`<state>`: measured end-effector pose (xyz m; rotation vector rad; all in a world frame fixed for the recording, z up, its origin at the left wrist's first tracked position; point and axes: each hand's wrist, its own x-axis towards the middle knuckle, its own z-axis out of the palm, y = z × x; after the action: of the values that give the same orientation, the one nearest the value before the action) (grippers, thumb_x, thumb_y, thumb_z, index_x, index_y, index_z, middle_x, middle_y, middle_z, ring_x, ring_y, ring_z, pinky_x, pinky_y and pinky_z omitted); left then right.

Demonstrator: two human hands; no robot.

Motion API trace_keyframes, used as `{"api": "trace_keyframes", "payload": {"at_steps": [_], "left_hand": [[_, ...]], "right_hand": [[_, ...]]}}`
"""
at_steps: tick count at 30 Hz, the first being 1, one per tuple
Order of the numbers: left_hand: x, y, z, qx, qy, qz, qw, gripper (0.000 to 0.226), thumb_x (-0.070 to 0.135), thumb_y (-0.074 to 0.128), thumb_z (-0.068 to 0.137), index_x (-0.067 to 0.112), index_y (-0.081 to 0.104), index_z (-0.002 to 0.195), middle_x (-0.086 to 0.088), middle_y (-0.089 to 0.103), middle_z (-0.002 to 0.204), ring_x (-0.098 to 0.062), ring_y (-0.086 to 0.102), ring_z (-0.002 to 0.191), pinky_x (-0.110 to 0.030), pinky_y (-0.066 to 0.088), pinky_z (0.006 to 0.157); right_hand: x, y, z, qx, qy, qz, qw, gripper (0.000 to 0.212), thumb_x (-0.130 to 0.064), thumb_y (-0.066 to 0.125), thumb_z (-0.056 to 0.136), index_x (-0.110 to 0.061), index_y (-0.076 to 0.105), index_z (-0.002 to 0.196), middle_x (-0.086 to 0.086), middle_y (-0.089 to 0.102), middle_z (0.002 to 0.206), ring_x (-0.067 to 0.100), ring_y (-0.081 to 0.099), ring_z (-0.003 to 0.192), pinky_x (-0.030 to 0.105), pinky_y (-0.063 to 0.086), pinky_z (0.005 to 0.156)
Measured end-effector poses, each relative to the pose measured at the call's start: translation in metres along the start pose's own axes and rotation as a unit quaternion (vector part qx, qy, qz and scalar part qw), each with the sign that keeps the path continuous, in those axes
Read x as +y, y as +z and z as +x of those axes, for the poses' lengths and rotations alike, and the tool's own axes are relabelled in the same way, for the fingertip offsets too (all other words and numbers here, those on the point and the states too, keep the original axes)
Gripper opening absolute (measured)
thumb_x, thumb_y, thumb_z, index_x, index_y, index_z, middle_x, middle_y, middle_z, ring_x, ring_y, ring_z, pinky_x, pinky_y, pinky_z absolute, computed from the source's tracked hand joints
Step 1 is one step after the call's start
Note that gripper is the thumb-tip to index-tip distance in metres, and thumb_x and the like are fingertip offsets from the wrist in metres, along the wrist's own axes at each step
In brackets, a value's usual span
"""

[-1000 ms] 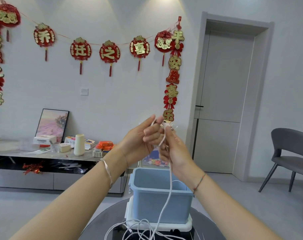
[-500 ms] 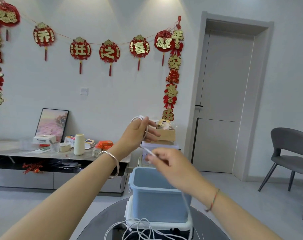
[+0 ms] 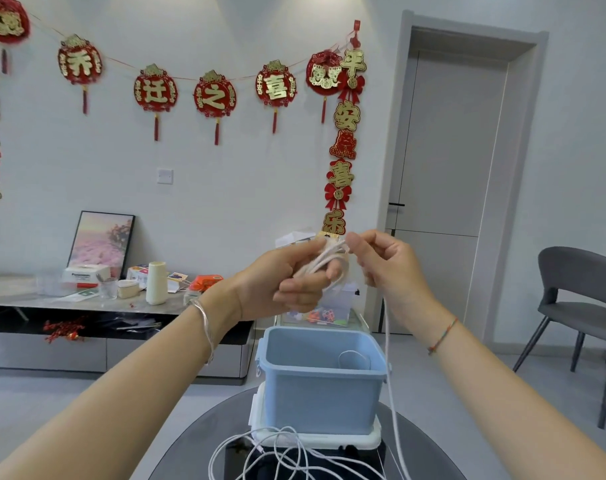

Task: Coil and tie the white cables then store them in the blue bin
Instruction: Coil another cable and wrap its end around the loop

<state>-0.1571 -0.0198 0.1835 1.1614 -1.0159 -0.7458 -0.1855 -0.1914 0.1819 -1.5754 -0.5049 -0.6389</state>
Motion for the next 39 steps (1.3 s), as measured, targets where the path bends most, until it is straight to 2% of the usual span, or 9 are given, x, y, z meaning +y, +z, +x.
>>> {"api": "trace_keyframes", "payload": {"at_steps": [5,7,11,13,17,20,26,33,39], "left_hand": [[0.008,-0.003,0.006,-0.114,0.108,-0.204,0.966,0.039,0.029,0.034,0.101,0.010,0.058,0.077,0.005,0.032,0.038,-0.010,0.027,0.033,-0.019,0.029,0.042],[0.011,-0.004,0.010,-0.014,0.168,-0.239,0.956,0.042,0.030,0.031,0.102,0.011,0.056,0.073,0.005,0.036,0.037,-0.007,0.029,0.031,-0.017,0.031,0.040],[0.015,-0.014,0.019,0.272,0.238,-0.155,0.920,0.039,0.036,0.025,0.104,0.017,0.043,0.075,0.009,0.041,0.042,-0.002,0.038,0.033,-0.014,0.037,0.038],[0.014,-0.023,0.021,0.358,0.228,-0.065,0.903,0.041,0.037,0.023,0.104,0.017,0.042,0.075,0.009,0.050,0.046,-0.005,0.048,0.037,-0.015,0.039,0.040],[0.003,-0.038,0.016,0.436,0.169,0.148,0.871,0.047,0.035,0.019,0.105,0.011,0.044,0.073,-0.002,0.066,0.050,-0.012,0.060,0.040,-0.016,0.041,0.039],[-0.011,-0.045,0.005,0.419,0.103,0.283,0.857,0.047,0.036,0.022,0.104,0.010,0.046,0.074,-0.005,0.065,0.050,-0.014,0.059,0.041,-0.021,0.044,0.044],[-0.024,-0.018,-0.009,0.266,0.015,0.379,0.886,0.050,0.035,0.020,0.105,0.009,0.051,0.075,0.002,0.047,0.040,-0.013,0.043,0.036,-0.022,0.040,0.048],[-0.015,0.013,-0.008,0.077,-0.013,0.144,0.986,0.043,0.036,0.028,0.098,0.011,0.044,0.067,0.006,0.024,0.037,-0.006,0.016,0.032,-0.018,0.015,0.037],[-0.018,0.009,0.000,0.065,0.055,-0.078,0.993,0.044,0.039,0.029,0.097,0.019,0.042,0.059,0.011,0.029,0.032,-0.002,0.021,0.025,-0.018,0.018,0.038]], "right_hand": [[0.017,0.022,-0.002,-0.003,0.068,0.064,0.996,0.035,-0.032,0.046,0.097,-0.009,0.063,0.077,-0.009,0.037,0.042,0.003,0.027,0.036,0.015,0.023,0.039],[0.028,0.032,-0.009,-0.027,0.092,0.004,0.995,0.039,-0.030,0.041,0.100,-0.012,0.061,0.073,-0.008,0.041,0.044,0.003,0.030,0.036,0.016,0.025,0.039],[0.038,0.044,-0.030,-0.156,0.139,-0.138,0.968,0.034,-0.020,0.034,0.103,-0.004,0.062,0.112,-0.003,0.048,0.055,0.001,0.032,0.035,0.013,0.028,0.038],[0.035,0.045,-0.039,-0.200,0.120,-0.190,0.954,0.031,-0.018,0.035,0.102,-0.001,0.058,0.113,-0.002,0.049,0.056,0.002,0.034,0.038,0.013,0.030,0.041],[0.022,0.040,-0.051,-0.214,0.024,-0.269,0.939,0.019,-0.022,0.046,0.098,-0.023,0.064,0.103,0.008,0.056,0.064,0.008,0.041,0.053,0.022,0.035,0.055],[0.009,0.027,-0.047,-0.163,-0.047,-0.315,0.934,0.018,-0.034,0.055,0.093,-0.022,0.067,0.089,0.011,0.065,0.072,0.016,0.044,0.056,0.032,0.037,0.057],[-0.015,0.003,-0.023,-0.043,-0.073,-0.188,0.979,0.005,-0.018,0.072,0.080,-0.015,0.070,0.076,-0.005,0.063,0.059,0.005,0.051,0.054,0.014,0.042,0.056],[0.002,-0.006,-0.018,-0.003,0.041,-0.018,0.999,0.005,-0.018,0.065,0.082,-0.014,0.064,0.081,-0.015,0.052,0.046,0.000,0.039,0.041,0.011,0.032,0.042],[0.026,0.011,-0.019,-0.030,0.110,0.108,0.988,0.019,-0.020,0.048,0.096,-0.019,0.064,0.085,-0.008,0.037,0.047,0.004,0.029,0.041,0.016,0.026,0.040]]}}
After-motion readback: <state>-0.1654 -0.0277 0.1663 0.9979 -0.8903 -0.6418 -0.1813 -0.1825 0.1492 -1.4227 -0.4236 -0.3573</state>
